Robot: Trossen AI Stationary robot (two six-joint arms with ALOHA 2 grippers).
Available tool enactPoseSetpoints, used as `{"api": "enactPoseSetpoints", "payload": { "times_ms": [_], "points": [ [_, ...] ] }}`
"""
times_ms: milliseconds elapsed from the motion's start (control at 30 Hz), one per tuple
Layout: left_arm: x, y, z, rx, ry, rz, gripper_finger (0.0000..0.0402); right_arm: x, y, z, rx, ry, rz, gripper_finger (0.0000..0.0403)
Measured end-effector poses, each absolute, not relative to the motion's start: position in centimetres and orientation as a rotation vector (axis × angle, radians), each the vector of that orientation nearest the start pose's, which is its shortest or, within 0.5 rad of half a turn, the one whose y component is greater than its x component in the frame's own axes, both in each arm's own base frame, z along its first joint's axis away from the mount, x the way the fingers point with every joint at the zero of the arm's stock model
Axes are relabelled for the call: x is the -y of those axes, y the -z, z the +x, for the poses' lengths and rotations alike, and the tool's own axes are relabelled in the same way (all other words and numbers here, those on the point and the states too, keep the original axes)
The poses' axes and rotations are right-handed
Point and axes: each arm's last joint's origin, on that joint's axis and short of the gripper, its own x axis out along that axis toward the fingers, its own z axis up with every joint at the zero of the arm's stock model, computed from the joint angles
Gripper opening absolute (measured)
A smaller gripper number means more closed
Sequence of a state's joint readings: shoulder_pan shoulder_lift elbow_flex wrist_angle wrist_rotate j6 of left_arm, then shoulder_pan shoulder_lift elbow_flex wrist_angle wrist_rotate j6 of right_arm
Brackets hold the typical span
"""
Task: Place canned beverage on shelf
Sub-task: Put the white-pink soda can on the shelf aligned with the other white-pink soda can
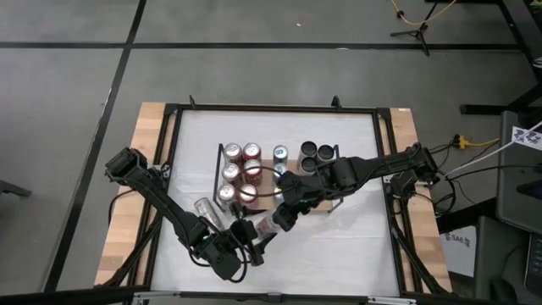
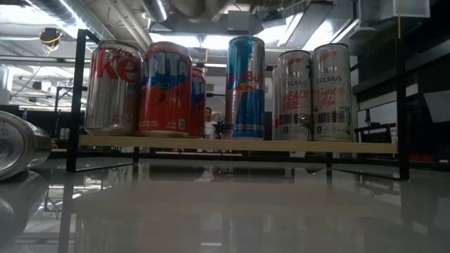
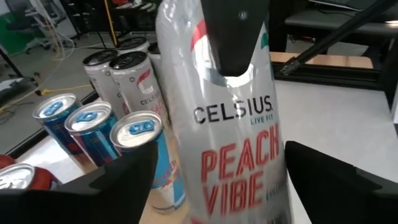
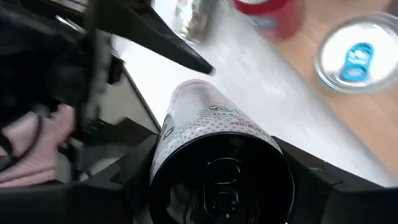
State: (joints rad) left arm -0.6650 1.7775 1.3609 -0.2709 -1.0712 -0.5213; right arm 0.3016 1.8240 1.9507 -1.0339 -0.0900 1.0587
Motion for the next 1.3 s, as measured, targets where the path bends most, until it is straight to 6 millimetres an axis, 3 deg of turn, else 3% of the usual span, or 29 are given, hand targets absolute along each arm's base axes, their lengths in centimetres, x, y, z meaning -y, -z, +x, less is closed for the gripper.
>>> {"api": "enactPoseSetpoints", "payload": {
  "times_ms": [300, 900, 1100, 1300],
  "points": [
    [21.9, -26.5, 31.9, -0.35, -0.45, 0.013, 0.0338, -11.2, -36.4, 35.0, -1.154, 0.178, 0.739, 0.0248],
    [21.9, -26.5, 31.9, -0.353, -0.448, 0.015, 0.0338, -9.7, -35.5, 32.7, -1.371, 0.143, 0.232, 0.025],
    [21.9, -26.5, 31.9, -0.353, -0.448, 0.015, 0.0338, -7.8, -35.2, 33.2, -1.364, 0.132, 0.184, 0.025],
    [21.9, -26.5, 31.9, -0.353, -0.448, 0.016, 0.0338, -5.6, -33.4, 33.6, -1.437, 0.119, 0.148, 0.025]
  ]
}}
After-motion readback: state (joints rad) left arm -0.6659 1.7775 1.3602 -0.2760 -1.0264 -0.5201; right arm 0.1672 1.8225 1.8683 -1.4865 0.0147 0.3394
